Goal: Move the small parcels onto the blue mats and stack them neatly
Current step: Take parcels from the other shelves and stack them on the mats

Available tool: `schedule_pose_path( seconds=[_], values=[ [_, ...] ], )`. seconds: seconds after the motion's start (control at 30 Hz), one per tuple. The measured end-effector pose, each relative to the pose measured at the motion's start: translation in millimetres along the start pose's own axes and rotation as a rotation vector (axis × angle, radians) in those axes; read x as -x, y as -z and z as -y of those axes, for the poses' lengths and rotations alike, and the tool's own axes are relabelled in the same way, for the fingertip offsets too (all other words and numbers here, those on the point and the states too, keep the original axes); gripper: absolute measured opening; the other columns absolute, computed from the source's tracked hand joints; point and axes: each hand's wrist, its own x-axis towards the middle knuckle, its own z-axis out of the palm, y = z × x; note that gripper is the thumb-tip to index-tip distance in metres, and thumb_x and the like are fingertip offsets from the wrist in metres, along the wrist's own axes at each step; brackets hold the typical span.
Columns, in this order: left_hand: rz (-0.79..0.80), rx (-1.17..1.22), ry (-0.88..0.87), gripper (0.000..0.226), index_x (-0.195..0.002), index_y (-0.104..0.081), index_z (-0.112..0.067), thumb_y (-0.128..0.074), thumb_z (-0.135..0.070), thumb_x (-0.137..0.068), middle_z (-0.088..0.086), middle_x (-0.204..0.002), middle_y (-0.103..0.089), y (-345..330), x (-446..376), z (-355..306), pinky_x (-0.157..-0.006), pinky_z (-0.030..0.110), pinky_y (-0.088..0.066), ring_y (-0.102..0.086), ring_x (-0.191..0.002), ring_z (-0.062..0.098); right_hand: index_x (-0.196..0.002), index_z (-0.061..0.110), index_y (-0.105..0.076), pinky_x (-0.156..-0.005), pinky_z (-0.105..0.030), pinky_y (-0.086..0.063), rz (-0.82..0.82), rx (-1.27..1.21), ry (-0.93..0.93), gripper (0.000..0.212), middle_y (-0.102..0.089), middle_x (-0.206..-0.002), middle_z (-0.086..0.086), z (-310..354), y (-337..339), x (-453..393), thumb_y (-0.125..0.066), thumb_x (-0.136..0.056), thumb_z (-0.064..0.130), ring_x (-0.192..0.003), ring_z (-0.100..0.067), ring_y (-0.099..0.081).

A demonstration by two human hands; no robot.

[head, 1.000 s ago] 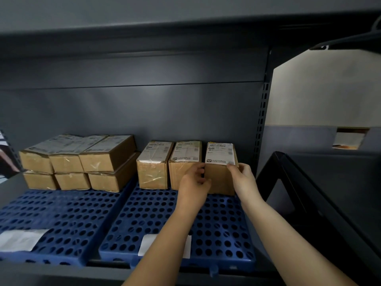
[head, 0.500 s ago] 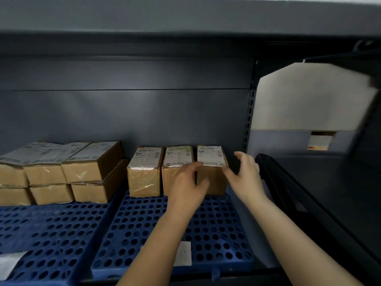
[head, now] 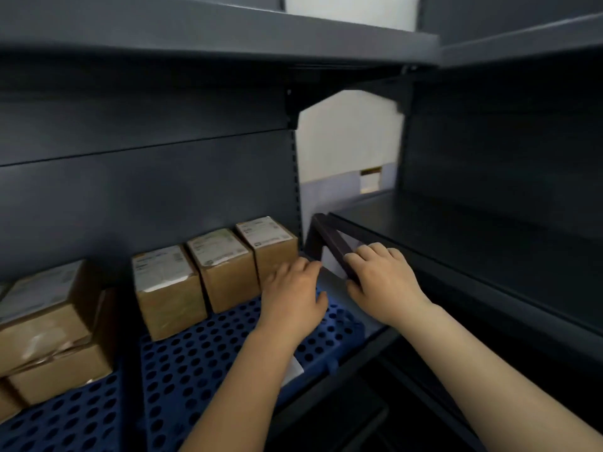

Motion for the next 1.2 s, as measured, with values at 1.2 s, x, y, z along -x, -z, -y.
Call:
schedule_pose_path(
  seconds=[1.2],
  values=[
    [0.529, 0.138, -0.899, 0.056, -0.145, -0.027, -0.025, -0.044, -0.039, -0.093, -0.001, -0.145, -0.037, -168, 253, -475, -0.105, 0.038, -0.035, -0.038, -0.129, 0.023, -0.141, 0.024, -0.033, -0.105, -0.040, -0.035, 0.316, -0.177, -1.428, 0.053, -0.039, -0.143, -0.003, -152, 119, 628, -0.048, -0.093, 0.040, -0.132, -0.026, -0.035]
  ],
)
